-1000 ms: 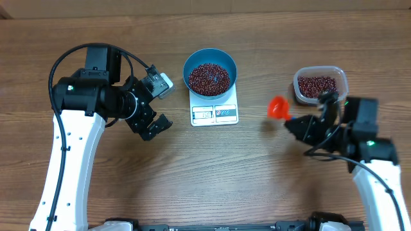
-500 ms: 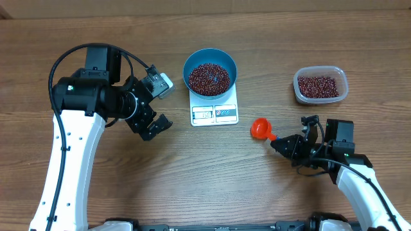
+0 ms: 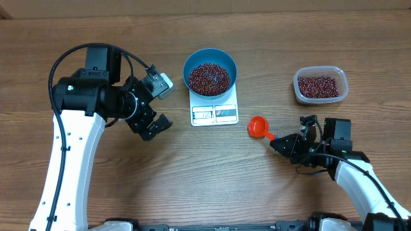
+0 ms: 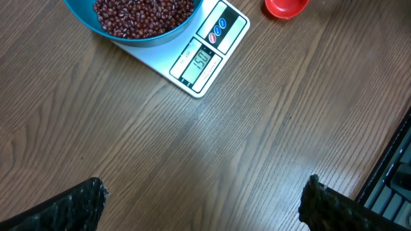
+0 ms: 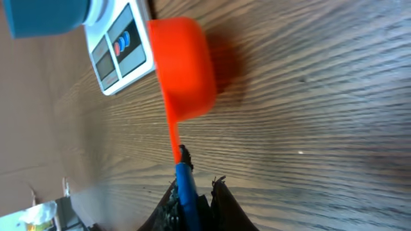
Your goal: Scoop item into bowl and weigh 150g on scale
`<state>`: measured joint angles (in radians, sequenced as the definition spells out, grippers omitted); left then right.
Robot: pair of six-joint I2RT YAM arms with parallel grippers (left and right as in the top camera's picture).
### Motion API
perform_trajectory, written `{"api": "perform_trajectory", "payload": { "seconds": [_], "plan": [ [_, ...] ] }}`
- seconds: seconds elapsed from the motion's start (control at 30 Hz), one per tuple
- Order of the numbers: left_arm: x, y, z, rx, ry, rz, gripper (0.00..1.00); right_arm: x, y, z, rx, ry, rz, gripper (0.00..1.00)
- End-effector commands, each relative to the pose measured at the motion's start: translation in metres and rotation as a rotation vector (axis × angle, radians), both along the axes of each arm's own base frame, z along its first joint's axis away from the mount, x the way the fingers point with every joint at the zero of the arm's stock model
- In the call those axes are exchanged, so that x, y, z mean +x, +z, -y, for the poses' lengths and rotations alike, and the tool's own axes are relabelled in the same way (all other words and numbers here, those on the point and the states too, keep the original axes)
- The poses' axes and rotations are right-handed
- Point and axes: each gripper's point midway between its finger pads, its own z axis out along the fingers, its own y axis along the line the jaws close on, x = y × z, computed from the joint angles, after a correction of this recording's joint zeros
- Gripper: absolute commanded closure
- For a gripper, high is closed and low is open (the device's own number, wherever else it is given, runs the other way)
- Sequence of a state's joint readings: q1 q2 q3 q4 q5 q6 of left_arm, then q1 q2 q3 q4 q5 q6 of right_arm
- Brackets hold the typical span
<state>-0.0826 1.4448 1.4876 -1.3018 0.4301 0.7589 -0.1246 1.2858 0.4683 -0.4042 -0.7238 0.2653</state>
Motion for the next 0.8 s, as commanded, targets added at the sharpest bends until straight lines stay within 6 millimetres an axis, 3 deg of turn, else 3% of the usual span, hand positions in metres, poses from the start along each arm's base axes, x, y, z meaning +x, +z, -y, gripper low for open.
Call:
{"api": "perform_trajectory", "payload": {
  "seconds": [0.0,0.17,0.23,0.37,0.67,0.77],
  "plan": [
    [0.002,0.009,0.000,-0.009,0.009,0.027,0.00,-0.002,-0.009,0.008,-0.044,-0.025,-0.018,0.88],
    [0.002,0.009,0.000,-0.009,0.009,0.027,0.00,-0.003,-0.010,0.009,-0.051,-0.028,-0.025,0.84],
    [0.002,0.009,0.000,-0.009,0.009,0.027,0.00,-0.004,-0.013,0.012,-0.070,-0.038,-0.039,0.94],
    [0.002,0.009,0.000,-0.009,0.009,0.027,0.00,-0.002,-0.015,0.019,-0.052,-0.124,-0.090,0.96],
    [0.002,0.009,0.000,-0.009,0.009,0.026,0.00,0.002,-0.016,0.065,-0.037,-0.314,-0.120,0.96],
    [0.002,0.009,0.000,-0.009,0.009,0.027,0.00,-0.001,-0.016,0.072,-0.020,-0.348,-0.137,0.84]
  ]
}}
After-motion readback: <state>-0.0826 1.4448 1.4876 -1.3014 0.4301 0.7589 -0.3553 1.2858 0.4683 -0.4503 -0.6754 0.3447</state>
